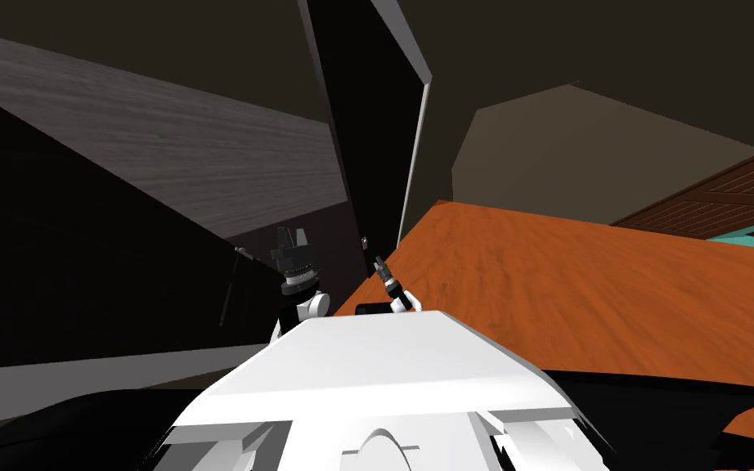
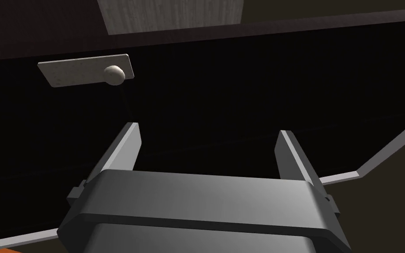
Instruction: Push the door open
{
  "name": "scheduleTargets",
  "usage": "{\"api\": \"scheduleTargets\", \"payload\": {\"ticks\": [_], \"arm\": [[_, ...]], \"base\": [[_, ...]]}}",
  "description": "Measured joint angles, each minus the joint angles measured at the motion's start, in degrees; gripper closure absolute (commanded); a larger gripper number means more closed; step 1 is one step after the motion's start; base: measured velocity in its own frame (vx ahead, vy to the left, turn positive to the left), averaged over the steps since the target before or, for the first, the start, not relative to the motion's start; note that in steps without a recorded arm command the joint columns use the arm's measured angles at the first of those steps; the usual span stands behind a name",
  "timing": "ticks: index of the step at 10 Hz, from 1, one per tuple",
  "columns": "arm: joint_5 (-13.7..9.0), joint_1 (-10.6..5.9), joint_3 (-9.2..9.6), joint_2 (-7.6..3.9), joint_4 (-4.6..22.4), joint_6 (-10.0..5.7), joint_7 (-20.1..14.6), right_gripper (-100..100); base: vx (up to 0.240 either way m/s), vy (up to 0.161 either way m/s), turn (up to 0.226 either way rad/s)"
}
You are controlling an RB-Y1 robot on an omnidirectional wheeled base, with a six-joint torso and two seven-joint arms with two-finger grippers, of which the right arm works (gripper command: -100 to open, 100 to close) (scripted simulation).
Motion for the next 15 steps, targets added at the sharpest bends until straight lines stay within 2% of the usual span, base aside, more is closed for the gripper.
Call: {"api": "scheduleTargets", "payload": {"ticks": [2, 7, 9, 12, 15], "arm": [[0.16, -0.82, 2.04, -0.17, 2.68, -0.41, -0.08, -100], [0.35, -3.40, 5.62, -0.15, 9.04, -1.15, -0.52, -100], [0.46, -3.99, 7.11, -0.32, 10.57, -1.04, -0.62, -100], [0.53, -5.96, 8.85, 0.33, 15.52, -2.19, -0.76, -100], [0.62, -7.61, 11.37, -0.28, 19.10, -2.54, -1.42, -100]], "base": [[0.180, -0.059, 0.003], [0.125, -0.034, 0.001], [0.133, -0.034, 0.000], [0.160, -0.044, 0.001], [0.184, -0.040, 0.002]]}}
